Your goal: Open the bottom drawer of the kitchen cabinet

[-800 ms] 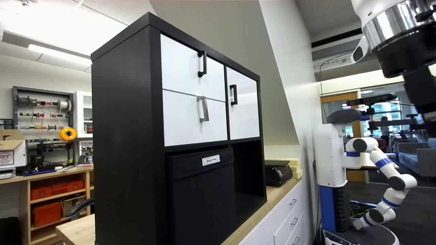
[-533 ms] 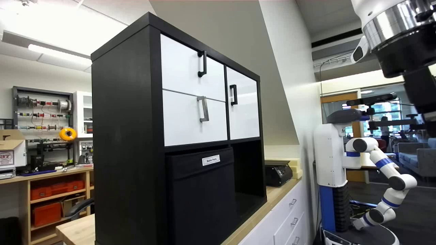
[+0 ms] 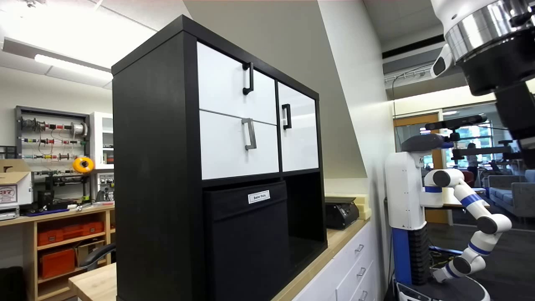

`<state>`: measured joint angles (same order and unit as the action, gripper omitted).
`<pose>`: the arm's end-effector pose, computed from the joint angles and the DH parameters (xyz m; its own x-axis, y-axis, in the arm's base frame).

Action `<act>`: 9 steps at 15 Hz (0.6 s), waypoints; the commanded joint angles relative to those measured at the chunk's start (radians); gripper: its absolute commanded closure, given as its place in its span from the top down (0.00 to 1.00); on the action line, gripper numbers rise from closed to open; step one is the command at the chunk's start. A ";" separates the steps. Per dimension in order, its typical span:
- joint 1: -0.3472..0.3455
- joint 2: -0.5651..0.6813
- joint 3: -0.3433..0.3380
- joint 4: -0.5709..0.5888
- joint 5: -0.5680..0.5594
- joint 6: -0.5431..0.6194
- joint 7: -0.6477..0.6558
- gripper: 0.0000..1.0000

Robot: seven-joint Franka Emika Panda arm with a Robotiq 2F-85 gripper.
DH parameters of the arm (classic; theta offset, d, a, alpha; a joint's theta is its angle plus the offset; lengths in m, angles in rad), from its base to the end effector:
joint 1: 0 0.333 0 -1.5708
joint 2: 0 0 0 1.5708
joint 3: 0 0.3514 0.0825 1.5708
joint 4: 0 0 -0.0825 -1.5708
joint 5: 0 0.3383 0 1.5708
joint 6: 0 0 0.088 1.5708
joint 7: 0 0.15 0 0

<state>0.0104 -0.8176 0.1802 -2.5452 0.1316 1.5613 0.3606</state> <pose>0.2032 0.0692 0.4953 0.9556 -0.2470 -0.1606 -0.2400 -0.9688 0.0619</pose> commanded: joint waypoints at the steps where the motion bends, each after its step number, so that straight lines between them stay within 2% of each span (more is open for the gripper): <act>1: -0.007 0.001 0.004 0.004 0.001 0.001 0.006 1.00; 6: -0.010 0.014 0.004 0.028 -0.006 0.036 -0.002 1.00; 9: -0.013 0.028 -0.001 0.046 -0.008 0.098 -0.008 1.00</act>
<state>0.0088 -0.8148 0.1802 -2.5304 0.1298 1.6117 0.3598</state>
